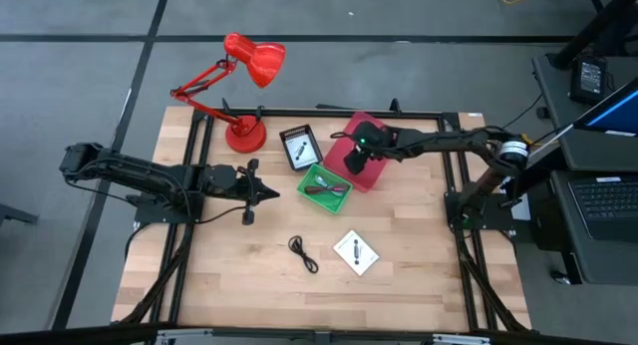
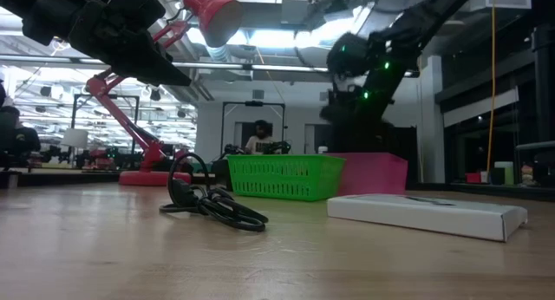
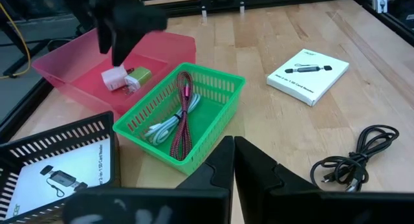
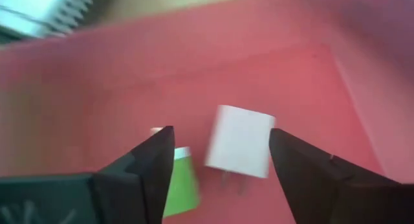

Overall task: Pick and place items into bin
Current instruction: Put the card reader box into the black bin

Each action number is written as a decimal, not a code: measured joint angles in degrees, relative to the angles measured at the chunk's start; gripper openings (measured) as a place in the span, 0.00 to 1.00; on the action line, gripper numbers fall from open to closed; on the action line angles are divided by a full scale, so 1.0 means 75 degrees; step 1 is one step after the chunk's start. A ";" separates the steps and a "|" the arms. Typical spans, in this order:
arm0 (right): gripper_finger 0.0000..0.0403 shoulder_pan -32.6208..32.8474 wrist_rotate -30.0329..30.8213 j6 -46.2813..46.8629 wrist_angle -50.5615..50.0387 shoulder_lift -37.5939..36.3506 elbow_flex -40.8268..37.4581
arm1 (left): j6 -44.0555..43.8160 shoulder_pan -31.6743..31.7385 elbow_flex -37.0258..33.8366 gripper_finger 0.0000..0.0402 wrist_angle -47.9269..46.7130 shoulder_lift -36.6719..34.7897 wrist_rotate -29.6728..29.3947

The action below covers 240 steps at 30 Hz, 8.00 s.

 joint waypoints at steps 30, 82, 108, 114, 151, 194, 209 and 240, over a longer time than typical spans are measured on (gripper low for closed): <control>0.02 0.4271 0.0914 0.1244 0.0315 -0.2235 -0.1481 | -0.0102 -0.0001 0.0000 0.01 0.0012 0.0000 0.0843; 0.00 0.8194 0.0226 0.5193 -0.0821 -0.1300 -0.1490 | 0.0520 -0.0823 0.3958 0.03 0.1221 0.5721 0.1861; 0.00 0.7791 0.0429 0.4998 -0.0702 -0.0222 -0.1131 | 0.0340 -0.0823 0.3949 0.04 0.0895 0.5715 0.1482; 0.00 0.7782 0.0418 0.4864 -0.0725 -0.0166 -0.1134 | 0.0340 -0.0823 0.3949 0.04 0.0896 0.5715 0.1479; 0.00 0.7782 0.0249 0.5448 -0.0411 -0.0121 -0.1568 | -0.2430 -0.0823 0.3949 0.14 0.0906 0.5715 0.1552; 0.00 0.7782 0.0447 0.5246 -0.0398 -0.0105 -0.1582 | -0.6882 -0.1059 0.4423 0.42 0.2706 0.8446 0.1680; 0.00 0.7777 0.0514 0.5237 -0.0395 -0.0102 -0.1582 | -0.7025 -0.1051 0.4494 0.42 0.2815 0.8550 0.1631; 0.00 0.7727 0.0700 0.5214 -0.0033 -0.0096 -0.1596 | -0.7089 -0.1115 0.4520 0.41 0.2912 0.8550 0.1625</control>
